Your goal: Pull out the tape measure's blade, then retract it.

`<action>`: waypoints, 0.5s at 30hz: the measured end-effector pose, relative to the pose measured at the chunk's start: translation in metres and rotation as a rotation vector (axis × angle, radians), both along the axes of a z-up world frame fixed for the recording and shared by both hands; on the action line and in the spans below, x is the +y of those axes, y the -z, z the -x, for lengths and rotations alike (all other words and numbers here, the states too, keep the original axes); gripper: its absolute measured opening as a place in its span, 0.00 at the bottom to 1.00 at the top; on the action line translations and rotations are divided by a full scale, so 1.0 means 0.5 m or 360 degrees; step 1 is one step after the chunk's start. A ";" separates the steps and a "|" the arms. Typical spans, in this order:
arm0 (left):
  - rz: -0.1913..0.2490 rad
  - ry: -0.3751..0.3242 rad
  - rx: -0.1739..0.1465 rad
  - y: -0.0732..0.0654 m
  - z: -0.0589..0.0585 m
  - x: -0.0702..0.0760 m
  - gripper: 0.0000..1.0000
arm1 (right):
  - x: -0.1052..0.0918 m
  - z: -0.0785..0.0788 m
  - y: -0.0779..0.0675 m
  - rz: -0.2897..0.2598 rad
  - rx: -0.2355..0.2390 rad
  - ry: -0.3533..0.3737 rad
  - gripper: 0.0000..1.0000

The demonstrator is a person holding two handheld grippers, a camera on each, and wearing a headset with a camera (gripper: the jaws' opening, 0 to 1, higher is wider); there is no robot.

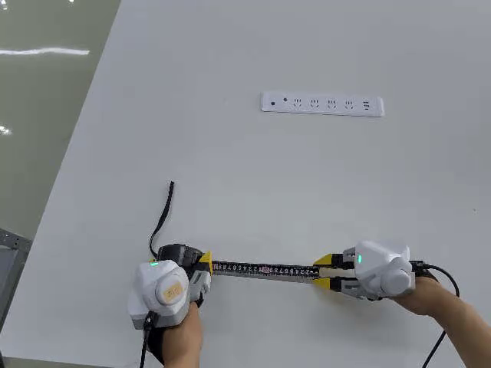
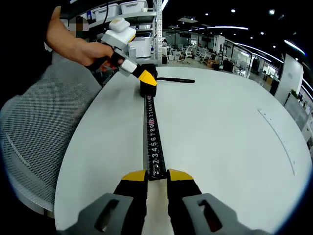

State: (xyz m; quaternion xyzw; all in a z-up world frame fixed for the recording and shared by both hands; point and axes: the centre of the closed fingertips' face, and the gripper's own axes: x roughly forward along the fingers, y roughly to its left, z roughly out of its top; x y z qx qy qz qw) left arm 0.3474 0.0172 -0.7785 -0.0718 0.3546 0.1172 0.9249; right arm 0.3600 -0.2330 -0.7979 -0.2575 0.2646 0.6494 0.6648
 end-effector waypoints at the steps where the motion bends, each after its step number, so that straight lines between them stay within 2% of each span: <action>1: 0.0000 0.0001 0.0000 0.000 0.000 0.000 0.61 | 0.001 0.000 0.000 0.0000 0.0000 0.0000 0.14; 15: 0.0002 0.0007 0.0002 -0.001 0.000 0.002 0.61 | 0.018 0.003 -0.001 -0.0006 -0.0003 -0.0011 0.14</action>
